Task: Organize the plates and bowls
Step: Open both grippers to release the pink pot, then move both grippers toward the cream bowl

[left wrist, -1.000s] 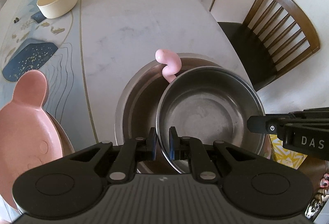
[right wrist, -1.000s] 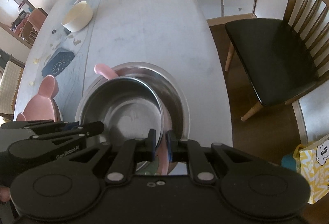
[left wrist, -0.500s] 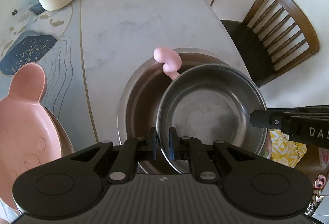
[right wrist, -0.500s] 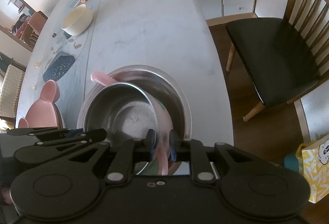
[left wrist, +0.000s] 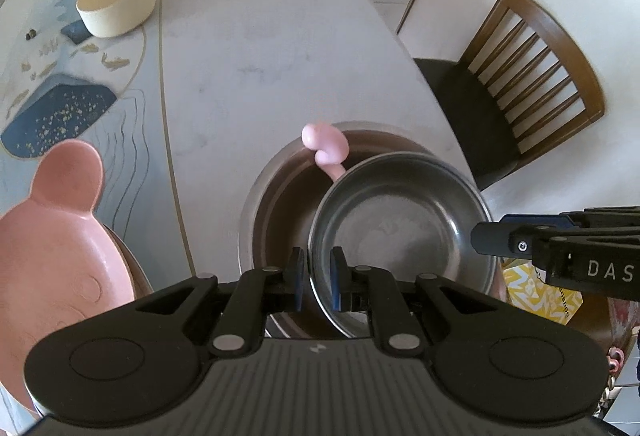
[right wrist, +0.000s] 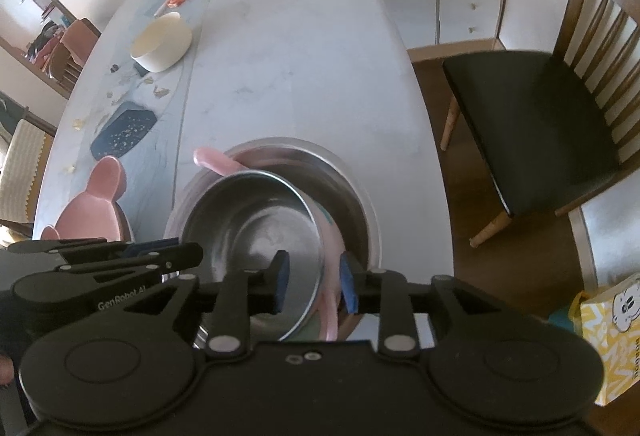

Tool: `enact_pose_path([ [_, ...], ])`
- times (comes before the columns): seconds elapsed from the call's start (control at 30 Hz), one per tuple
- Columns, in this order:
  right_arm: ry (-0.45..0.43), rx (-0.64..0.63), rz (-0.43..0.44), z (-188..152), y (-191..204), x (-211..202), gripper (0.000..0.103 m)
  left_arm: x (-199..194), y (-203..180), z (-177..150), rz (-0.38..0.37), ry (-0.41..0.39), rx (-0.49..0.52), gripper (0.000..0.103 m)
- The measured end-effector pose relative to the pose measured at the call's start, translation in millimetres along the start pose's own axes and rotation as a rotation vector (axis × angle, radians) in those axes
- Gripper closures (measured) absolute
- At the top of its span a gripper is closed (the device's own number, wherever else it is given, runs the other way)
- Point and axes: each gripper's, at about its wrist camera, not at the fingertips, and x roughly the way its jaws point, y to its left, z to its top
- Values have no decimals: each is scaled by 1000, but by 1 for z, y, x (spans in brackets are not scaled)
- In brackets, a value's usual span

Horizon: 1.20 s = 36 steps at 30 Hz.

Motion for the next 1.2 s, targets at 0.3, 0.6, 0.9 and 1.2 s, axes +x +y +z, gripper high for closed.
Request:
enact_pose_path([
  [0.3,-44,-65,-5,2,26,-18,66,-32,7,-1,-28,-90,-6,46],
  [0.6,-117,-137,27,14,63,-44,46,-82,33,3,-8,-214,-12,37],
  [0.9,-208,-245,83,51,114,-61,27,-131,78,16,65,-341,-73,24],
  [1.2,-230,-311,124,113,151,-41,21,-143,116,53,181,-406,-140,5],
])
